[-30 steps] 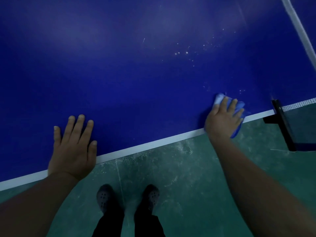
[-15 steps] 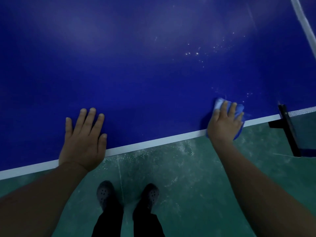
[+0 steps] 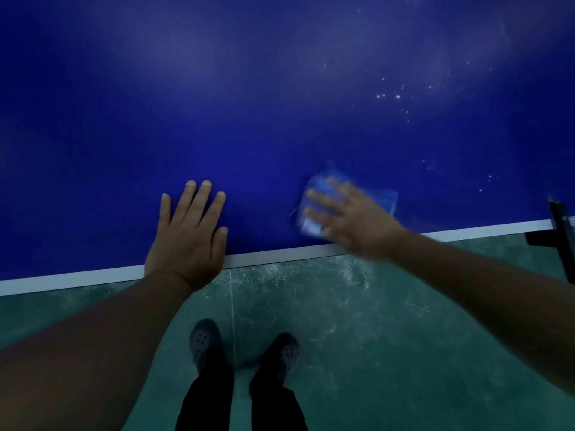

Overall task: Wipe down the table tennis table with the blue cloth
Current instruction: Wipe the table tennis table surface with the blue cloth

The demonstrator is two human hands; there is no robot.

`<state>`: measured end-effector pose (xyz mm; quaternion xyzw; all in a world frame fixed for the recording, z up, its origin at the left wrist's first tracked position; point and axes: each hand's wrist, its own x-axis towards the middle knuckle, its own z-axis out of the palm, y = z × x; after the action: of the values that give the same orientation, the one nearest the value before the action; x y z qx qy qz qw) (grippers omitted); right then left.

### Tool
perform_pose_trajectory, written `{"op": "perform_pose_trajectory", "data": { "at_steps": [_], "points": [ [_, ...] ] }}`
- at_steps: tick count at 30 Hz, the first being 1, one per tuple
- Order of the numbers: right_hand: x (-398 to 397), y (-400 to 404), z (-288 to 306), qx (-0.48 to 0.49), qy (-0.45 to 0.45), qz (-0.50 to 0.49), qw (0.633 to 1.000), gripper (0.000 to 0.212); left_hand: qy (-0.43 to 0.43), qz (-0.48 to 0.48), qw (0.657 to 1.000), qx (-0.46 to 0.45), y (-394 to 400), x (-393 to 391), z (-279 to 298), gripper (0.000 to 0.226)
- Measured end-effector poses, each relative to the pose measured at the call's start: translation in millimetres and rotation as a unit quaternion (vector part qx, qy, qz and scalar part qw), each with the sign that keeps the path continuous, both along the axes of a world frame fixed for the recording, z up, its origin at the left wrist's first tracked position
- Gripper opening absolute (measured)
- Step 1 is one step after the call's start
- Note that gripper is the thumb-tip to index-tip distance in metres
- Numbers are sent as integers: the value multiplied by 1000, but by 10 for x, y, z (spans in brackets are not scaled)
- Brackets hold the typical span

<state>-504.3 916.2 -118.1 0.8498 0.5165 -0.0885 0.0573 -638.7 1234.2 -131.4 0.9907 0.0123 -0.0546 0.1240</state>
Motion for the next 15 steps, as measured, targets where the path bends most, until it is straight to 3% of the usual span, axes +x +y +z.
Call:
{"op": "perform_pose_trajectory", "data": {
  "at_steps": [2, 4, 5, 6, 8, 10, 15],
  "points": [
    [329, -141, 17, 35, 4, -191, 981, 56, 5, 1, 1000, -1, 9, -6, 6, 64],
    [400, 29, 45, 65, 18, -385, 920, 59, 6, 3, 1000, -2, 6, -4, 10, 64],
    [315, 209, 39, 67, 8, -426, 902, 61, 4, 5, 1000, -3, 5, -3, 11, 64],
    [170, 376, 27, 70, 4, -418, 906, 62, 2, 6, 1000, -4, 0, -7, 11, 64],
    [-178, 525, -2, 68, 22, -282, 957, 59, -3, 8, 1000, -5, 0, -15, 10, 64],
    [-308, 358, -9, 57, 27, -200, 978, 56, -7, 6, 1000, -6, 14, -9, 1, 64],
    [116, 203, 25, 69, 22, -417, 906, 64, -12, 14, 1000, -21, -18, -11, 0, 65]
  ]
}}
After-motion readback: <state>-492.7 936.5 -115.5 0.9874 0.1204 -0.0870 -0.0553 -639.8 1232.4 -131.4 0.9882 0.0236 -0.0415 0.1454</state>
